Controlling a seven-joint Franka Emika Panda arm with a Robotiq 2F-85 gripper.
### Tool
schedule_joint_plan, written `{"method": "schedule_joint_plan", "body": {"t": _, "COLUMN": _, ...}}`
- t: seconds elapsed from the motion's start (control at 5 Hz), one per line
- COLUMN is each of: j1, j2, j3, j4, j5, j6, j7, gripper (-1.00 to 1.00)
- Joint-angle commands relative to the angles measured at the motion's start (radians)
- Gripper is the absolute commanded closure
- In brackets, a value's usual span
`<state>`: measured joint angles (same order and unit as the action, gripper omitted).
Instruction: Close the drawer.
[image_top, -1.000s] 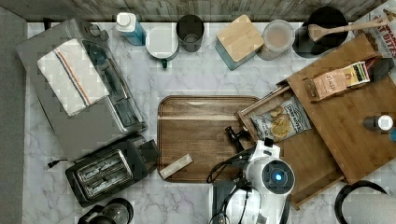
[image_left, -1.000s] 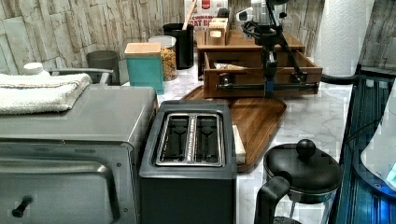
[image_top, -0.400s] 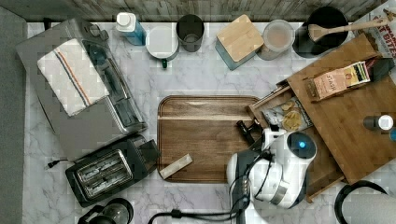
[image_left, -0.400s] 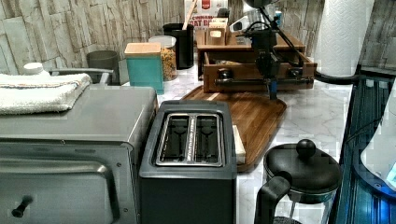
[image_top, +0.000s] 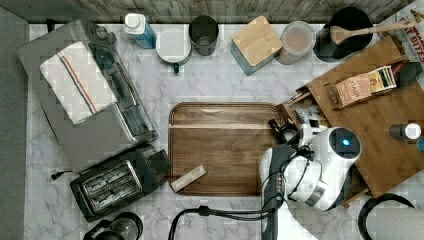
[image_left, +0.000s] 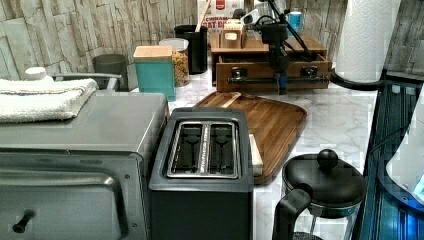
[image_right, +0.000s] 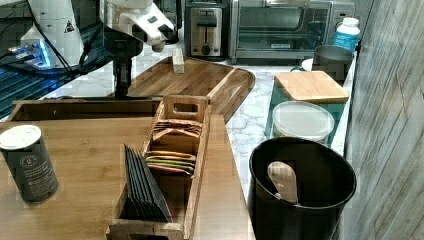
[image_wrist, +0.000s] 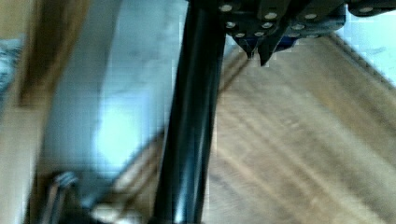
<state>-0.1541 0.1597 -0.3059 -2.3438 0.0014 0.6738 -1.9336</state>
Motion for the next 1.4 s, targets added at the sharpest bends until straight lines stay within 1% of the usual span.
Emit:
{"method": "schedule_joint_plan", "body": {"t": 0.2, "j1": -0.087, "j2": 0.028, "j3": -0.088, "j4": 0.272, "j5": 0.096, "j6": 0.227, "j7": -0.271, "gripper": 1.0}}
{"method": "schedule_joint_plan", "body": {"t": 0.4, "j1": -0.122, "j2": 0.134, "j3": -0.099, "j4": 0.359, "j5": 0.225, "j6": 0.283, "j7": -0.408, "gripper": 1.0}}
{"method": "schedule_joint_plan", "body": {"t": 0.6, "j1": -0.152, "j2": 0.203, "j3": -0.089, "j4": 0.431, "j5": 0.267, "j6": 0.332, "j7": -0.439, "gripper": 1.0}}
{"method": "schedule_joint_plan", "body": {"t": 0.8, "j1": -0.118, "j2": 0.188, "j3": -0.124, "j4": 0.428, "j5": 0.171, "j6": 0.349, "j7": -0.35, "gripper": 1.0}}
{"method": "schedule_joint_plan", "body": {"t": 1.0, "j1": -0.08, "j2": 0.105, "j3": -0.145, "j4": 0.388, "j5": 0.088, "j6": 0.229, "j7": -0.217, "gripper": 1.0}}
{"method": "schedule_joint_plan", "body": {"t": 1.4, "j1": -0.089, "j2": 0.104, "j3": -0.135, "j4": 0.388, "j5": 0.084, "j6": 0.229, "j7": -0.215, "gripper": 1.0}}
